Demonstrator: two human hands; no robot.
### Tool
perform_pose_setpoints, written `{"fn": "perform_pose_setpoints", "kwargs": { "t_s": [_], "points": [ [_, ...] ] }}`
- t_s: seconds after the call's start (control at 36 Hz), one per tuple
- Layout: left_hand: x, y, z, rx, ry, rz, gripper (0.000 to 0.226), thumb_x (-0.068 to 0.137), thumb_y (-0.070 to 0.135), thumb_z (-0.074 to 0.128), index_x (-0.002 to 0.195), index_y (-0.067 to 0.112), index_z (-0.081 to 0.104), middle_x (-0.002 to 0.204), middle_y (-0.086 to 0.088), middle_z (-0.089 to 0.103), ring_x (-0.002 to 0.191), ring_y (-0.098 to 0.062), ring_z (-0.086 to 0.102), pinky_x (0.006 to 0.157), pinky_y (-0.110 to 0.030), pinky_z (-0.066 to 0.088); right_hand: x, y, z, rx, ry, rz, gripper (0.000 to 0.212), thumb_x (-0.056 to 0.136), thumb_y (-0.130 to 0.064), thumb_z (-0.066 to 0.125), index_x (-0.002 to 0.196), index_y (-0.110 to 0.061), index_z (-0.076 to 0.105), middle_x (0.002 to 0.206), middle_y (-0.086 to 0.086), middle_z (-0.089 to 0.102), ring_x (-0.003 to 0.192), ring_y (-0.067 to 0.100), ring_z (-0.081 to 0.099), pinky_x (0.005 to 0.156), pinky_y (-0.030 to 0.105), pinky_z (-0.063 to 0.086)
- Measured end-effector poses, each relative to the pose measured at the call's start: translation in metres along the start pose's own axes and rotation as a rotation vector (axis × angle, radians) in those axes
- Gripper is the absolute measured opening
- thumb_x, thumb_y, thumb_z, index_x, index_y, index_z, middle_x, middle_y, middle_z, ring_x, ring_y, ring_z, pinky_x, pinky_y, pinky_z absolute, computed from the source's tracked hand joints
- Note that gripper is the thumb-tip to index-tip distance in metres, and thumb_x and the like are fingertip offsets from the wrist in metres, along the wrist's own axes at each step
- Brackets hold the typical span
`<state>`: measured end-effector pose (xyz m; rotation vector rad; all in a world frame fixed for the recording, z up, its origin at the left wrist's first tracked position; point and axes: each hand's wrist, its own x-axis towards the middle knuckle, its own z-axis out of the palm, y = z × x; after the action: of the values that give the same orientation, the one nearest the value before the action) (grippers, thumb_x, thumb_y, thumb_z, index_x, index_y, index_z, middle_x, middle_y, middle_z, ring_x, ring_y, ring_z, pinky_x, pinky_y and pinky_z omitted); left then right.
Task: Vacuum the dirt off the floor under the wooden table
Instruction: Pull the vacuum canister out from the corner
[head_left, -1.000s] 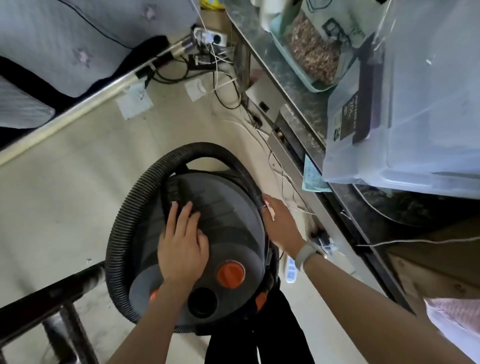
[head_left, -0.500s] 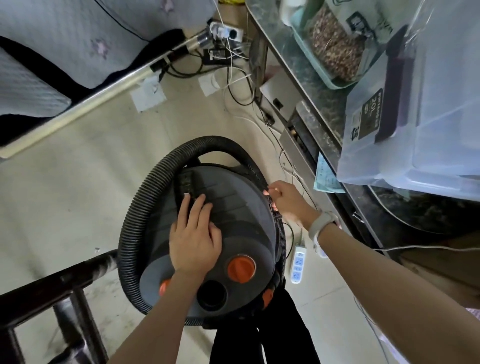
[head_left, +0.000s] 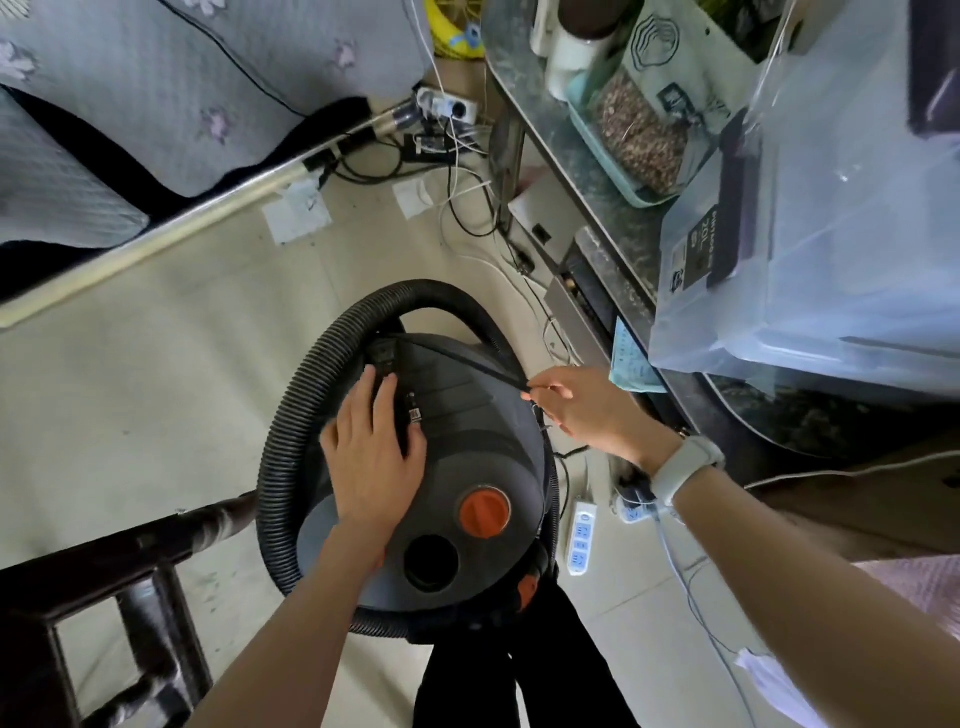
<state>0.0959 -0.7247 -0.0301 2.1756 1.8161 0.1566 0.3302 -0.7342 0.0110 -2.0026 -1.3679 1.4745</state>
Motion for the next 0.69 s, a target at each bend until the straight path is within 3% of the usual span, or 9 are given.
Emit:
{"fn": "perform_pose_setpoints", "kwargs": {
  "t_s": [0.11, 0.19, 0.25, 0.31, 0.39, 0.5, 0.58, 0.69],
  "points": [
    [0.010, -0.021, -0.022, -0.027, 0.087, -0.197, 0.062, 0.084, 0.040, 0.046, 0.138, 0.010, 0.041, 0.150, -0.017, 0.033, 0.135, -0.037, 0.032, 0.102, -0.057, 0.027, -0.004, -0.029, 0.003, 0.101, 0.145, -0.064, 0.021, 0.097, -0.011, 0.050, 0.097, -0.008, 0.071, 0.063, -0.022, 0.051, 0.051, -0.014, 0.051, 0.053, 0.007, 0.037],
    [0.025, -0.040, -0.032, -0.120, -0.042, -0.363, 0.070, 0.091, 0.039, 0.051, 0.148, 0.010, 0.024, 0.155, -0.018, 0.019, 0.140, -0.036, 0.023, 0.109, -0.055, 0.020, -0.006, -0.074, -0.005, 0.088, 0.126, -0.198, 0.042, 0.096, -0.008, 0.049, 0.059, -0.027, 0.055, 0.045, -0.019, 0.048, 0.046, -0.006, 0.047, 0.052, 0.012, 0.031],
    [0.036, -0.053, -0.036, -0.181, -0.153, -0.432, 0.074, 0.092, 0.034, 0.056, 0.150, 0.009, 0.018, 0.152, -0.020, 0.026, 0.137, -0.038, 0.028, 0.108, -0.054, 0.025, -0.003, -0.107, -0.009, 0.057, 0.132, -0.254, 0.043, 0.096, -0.009, 0.049, 0.053, -0.018, 0.048, 0.040, -0.012, 0.039, 0.040, 0.001, 0.038, 0.047, 0.014, 0.027],
    [0.042, -0.060, -0.038, -0.185, -0.211, -0.430, 0.071, 0.091, 0.031, 0.057, 0.149, 0.008, 0.021, 0.146, -0.022, 0.033, 0.131, -0.041, 0.035, 0.105, -0.053, 0.032, 0.002, -0.132, -0.014, 0.061, 0.125, -0.269, 0.036, 0.096, -0.010, 0.048, 0.061, -0.001, 0.051, 0.044, -0.009, 0.036, 0.036, 0.004, 0.032, 0.043, 0.015, 0.024],
    [0.044, -0.063, -0.041, -0.212, -0.252, -0.410, 0.072, 0.090, 0.031, 0.058, 0.149, 0.010, 0.022, 0.144, -0.023, 0.034, 0.128, -0.043, 0.037, 0.104, -0.051, 0.034, 0.001, -0.146, -0.013, 0.236, 0.075, -0.191, 0.030, 0.098, -0.007, 0.045, 0.078, 0.013, 0.056, 0.059, 0.010, 0.041, 0.033, 0.003, 0.027, 0.036, 0.015, 0.022],
    [0.048, -0.068, -0.044, -0.285, -0.301, -0.430, 0.078, 0.087, 0.033, 0.065, 0.149, 0.010, 0.022, 0.142, -0.023, 0.038, 0.128, -0.040, 0.040, 0.104, -0.047, 0.036, -0.012, -0.126, 0.000, 0.323, 0.078, -0.082, 0.019, 0.098, -0.004, 0.044, 0.104, -0.004, 0.061, 0.062, 0.003, 0.049, 0.035, 0.004, 0.032, 0.034, 0.015, 0.023],
    [0.059, -0.078, -0.053, -0.363, -0.378, -0.427, 0.059, 0.085, 0.026, 0.068, 0.136, 0.005, 0.047, 0.127, -0.020, 0.057, 0.114, -0.035, 0.054, 0.092, -0.035, 0.042, -0.015, -0.107, 0.016, 0.290, 0.137, -0.010, 0.023, 0.093, -0.001, 0.045, 0.105, -0.011, 0.062, 0.064, -0.002, 0.051, 0.039, 0.001, 0.035, 0.040, 0.012, 0.028],
    [0.057, -0.082, -0.065, -0.502, -0.371, -0.372, 0.044, 0.080, 0.021, 0.072, 0.120, 0.004, 0.060, 0.110, -0.015, 0.066, 0.100, -0.031, 0.062, 0.090, -0.041, 0.049, -0.006, -0.095, 0.035, 0.171, 0.172, 0.002, 0.024, 0.097, -0.010, 0.047, 0.112, -0.013, 0.064, 0.071, -0.008, 0.055, 0.057, -0.003, 0.048, 0.056, 0.010, 0.036]
  ]
}}
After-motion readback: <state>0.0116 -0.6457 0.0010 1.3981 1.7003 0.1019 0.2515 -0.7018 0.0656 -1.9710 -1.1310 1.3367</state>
